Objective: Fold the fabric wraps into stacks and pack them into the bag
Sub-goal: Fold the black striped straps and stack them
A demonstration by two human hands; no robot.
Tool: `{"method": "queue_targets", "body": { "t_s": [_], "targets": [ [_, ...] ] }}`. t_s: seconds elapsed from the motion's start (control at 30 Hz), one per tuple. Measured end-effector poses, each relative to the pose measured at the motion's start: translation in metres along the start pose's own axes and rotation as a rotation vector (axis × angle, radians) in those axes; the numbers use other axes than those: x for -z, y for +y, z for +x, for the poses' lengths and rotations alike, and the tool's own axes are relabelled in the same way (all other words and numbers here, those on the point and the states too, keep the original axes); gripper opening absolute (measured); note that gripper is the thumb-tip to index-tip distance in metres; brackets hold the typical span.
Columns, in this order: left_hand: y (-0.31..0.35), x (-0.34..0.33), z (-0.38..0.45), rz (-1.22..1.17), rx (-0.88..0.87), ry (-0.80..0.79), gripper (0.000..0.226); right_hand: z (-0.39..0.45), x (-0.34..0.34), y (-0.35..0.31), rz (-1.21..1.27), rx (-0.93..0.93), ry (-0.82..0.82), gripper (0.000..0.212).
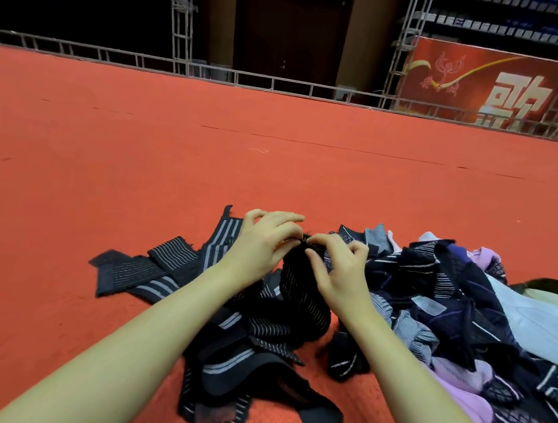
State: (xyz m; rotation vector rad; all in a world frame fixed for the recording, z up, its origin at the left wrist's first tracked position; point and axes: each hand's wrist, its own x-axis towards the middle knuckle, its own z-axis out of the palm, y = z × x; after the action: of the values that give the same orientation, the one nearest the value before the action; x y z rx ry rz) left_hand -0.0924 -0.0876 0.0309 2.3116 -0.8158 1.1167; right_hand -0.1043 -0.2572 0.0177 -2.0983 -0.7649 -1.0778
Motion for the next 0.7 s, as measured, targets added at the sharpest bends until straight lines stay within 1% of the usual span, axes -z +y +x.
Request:
{"method": "queue_targets", "body": {
  "t_s": [0.03, 0.13, 0.2, 0.27, 0.33, 0.4, 0.43, 0.47, 0.5, 0.53, 0.6, 0.7],
  "targets": [
    [0.001, 0.000, 0.000, -0.017, 0.010, -0.008, 0.011, 0.000, 0.000, -0.002, 0.007, -0.004, 0.009, 0.017],
    [0.001, -0.001, -0.003, -0.032, 0.069, -0.018, 0.016, -0.002, -0.002, -0.005, 0.024, -0.091, 0.007, 0.034],
    [0.000, -0.004, -0.004, 0.058, 0.033, -0.020, 0.022, -0.002, -0.002, -0.004, 0.009, -0.130, 0.001, 0.039],
    [-0.001, -0.006, -0.007, 0.179, 0.003, -0.022, 0.027, -0.003, -0.004, -0.003, -0.057, -0.147, -0.009, 0.046],
    [-0.005, -0.004, -0.010, 0.266, 0.110, 0.010, 0.028, -0.008, -0.005, 0.001, -0.148, -0.188, -0.096, 0.061],
    [-0.010, -0.001, -0.015, 0.334, 0.267, 0.033, 0.027, -0.016, -0.004, 0.008, -0.290, -0.233, -0.274, 0.080],
    [-0.015, 0.000, -0.018, 0.358, 0.330, 0.030, 0.025, -0.020, -0.004, 0.012, -0.358, -0.251, -0.382, 0.086],
    [-0.020, 0.001, -0.022, 0.374, 0.383, 0.018, 0.020, -0.024, -0.004, 0.017, -0.408, -0.266, -0.479, 0.087],
    [-0.024, 0.001, -0.025, 0.386, 0.424, -0.002, 0.015, -0.028, -0.006, 0.021, -0.440, -0.278, -0.543, 0.083],
    [-0.028, 0.003, -0.028, 0.404, 0.462, -0.018, 0.019, -0.031, -0.008, 0.023, -0.455, -0.288, -0.575, 0.077],
    [-0.035, 0.004, -0.032, 0.463, 0.515, -0.067, 0.037, -0.032, -0.015, 0.024, -0.504, -0.303, -0.579, 0.066],
    [-0.049, 0.004, -0.039, 0.568, 0.528, -0.106, 0.044, -0.022, -0.032, 0.028, -0.648, -0.353, -0.574, 0.056]
  ]
}}
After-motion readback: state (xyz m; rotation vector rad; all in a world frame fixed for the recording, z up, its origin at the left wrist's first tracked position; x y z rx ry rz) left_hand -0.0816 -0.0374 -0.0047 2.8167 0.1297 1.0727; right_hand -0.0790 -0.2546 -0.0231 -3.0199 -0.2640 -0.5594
